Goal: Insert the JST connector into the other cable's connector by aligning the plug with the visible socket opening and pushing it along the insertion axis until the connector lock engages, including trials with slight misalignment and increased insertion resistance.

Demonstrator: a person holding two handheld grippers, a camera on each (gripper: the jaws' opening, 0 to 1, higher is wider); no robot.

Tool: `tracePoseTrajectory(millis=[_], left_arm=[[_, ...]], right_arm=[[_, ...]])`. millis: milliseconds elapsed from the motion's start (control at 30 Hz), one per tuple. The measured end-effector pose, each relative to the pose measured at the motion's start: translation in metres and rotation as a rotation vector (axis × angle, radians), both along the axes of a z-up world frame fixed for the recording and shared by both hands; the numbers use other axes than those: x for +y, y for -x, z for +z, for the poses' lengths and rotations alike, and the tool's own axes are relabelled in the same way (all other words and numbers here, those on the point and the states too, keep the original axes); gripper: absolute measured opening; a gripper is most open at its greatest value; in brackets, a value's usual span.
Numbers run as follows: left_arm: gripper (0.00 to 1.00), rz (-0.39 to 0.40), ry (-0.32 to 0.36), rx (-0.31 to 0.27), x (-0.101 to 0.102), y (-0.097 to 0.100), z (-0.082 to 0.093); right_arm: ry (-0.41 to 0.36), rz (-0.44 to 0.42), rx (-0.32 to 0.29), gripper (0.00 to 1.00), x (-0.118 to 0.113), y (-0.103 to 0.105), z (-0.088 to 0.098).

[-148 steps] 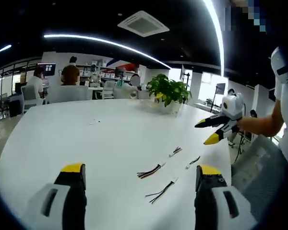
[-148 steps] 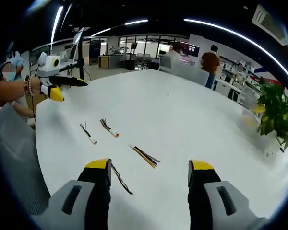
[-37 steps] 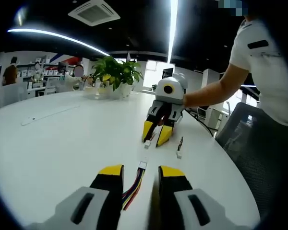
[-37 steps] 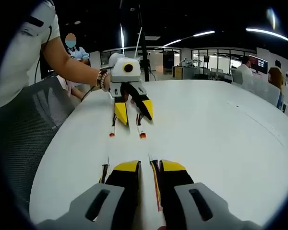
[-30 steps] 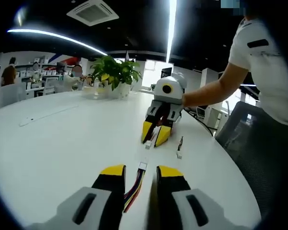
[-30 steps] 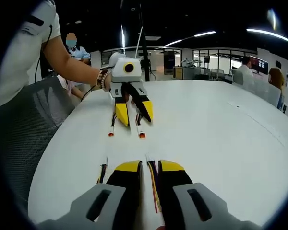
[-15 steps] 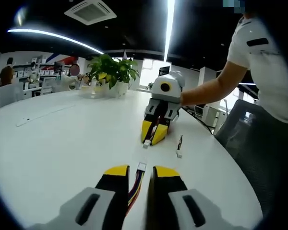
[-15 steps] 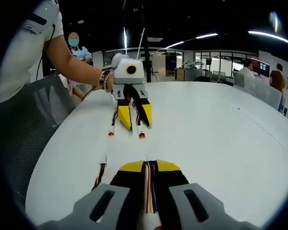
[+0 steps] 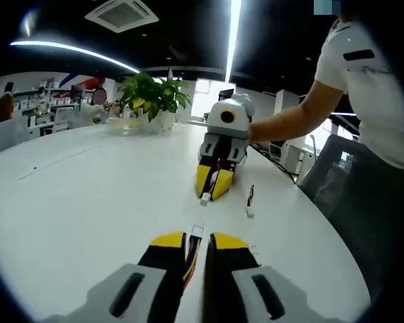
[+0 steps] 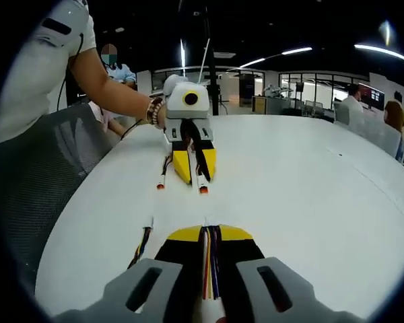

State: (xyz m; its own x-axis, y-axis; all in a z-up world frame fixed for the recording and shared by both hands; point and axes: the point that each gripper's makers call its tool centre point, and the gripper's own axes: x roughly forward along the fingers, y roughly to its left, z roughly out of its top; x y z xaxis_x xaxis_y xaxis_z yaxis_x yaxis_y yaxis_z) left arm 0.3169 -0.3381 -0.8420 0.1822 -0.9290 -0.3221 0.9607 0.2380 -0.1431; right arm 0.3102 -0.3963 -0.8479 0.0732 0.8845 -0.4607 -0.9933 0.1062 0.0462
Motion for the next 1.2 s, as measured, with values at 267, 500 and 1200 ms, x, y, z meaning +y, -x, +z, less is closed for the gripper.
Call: tracePoseTrajectory(millis=[267,500,1200], left_arm=[[0.03,-0.017,-0.004,-0.008,-0.0014,0.0038,0.0003],[0.02,-0.019,-0.006,-0.014,-0.0009,0.0056,0.0008],[0.01,-0.039,-0.038,-0.037,0.0035,0.0058,0.0036]], right_arm=[[0.006,0.025,-0.001,0.04,0.0002,0.0010,0.0000],[0.011,0.040,-0.002,0.04,0.0008,0.0025,-0.0001],[0.029,0.071,0.005,0.03,0.0017,0.0062,0.0002]])
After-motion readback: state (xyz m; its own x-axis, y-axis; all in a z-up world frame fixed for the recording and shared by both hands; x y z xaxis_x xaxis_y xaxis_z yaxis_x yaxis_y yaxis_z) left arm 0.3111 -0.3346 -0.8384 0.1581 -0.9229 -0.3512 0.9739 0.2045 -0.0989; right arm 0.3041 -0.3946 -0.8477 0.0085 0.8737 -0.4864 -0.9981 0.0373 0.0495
